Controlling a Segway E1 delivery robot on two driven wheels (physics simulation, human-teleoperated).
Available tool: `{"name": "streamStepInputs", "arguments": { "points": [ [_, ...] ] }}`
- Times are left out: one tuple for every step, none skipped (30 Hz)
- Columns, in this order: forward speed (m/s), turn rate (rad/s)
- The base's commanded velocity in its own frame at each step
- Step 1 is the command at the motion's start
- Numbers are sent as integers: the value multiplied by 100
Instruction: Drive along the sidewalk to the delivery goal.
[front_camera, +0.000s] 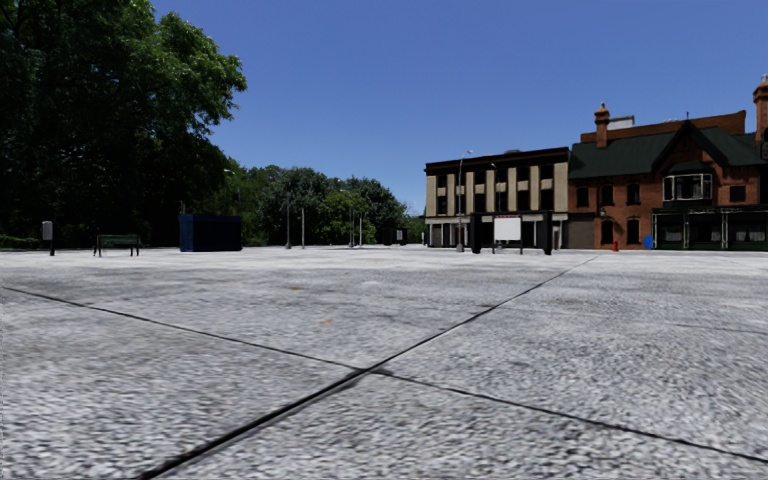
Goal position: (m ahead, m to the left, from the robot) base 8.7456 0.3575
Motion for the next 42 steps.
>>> {"name": "streamStepInputs", "arguments": {
  "points": [
    [200, 0],
    [200, 0],
    [200, 0],
    [200, 0],
    [200, 0],
    [200, 0],
    [200, 0],
    [200, 0],
    [200, 0],
    [200, 0],
    [200, 0],
    [200, 0],
    [200, 0],
    [200, 0],
    [200, 0],
    [200, 0],
    [200, 0],
    [200, 0],
    [200, 0],
    [200, 0],
    [200, 0],
    [200, 0],
    [200, 0],
    [200, 0],
    [200, 0],
    [200, 0],
    [200, 0],
    [200, 0],
    [200, 0],
    [200, 0],
    [200, 0],
    [200, 0],
    [200, 0],
    [200, 0],
    [200, 0],
    [200, 0],
    [200, 0],
    [200, 0],
    [200, 0],
    [200, 0],
    [200, 0],
    [200, 0]
  ]
}}
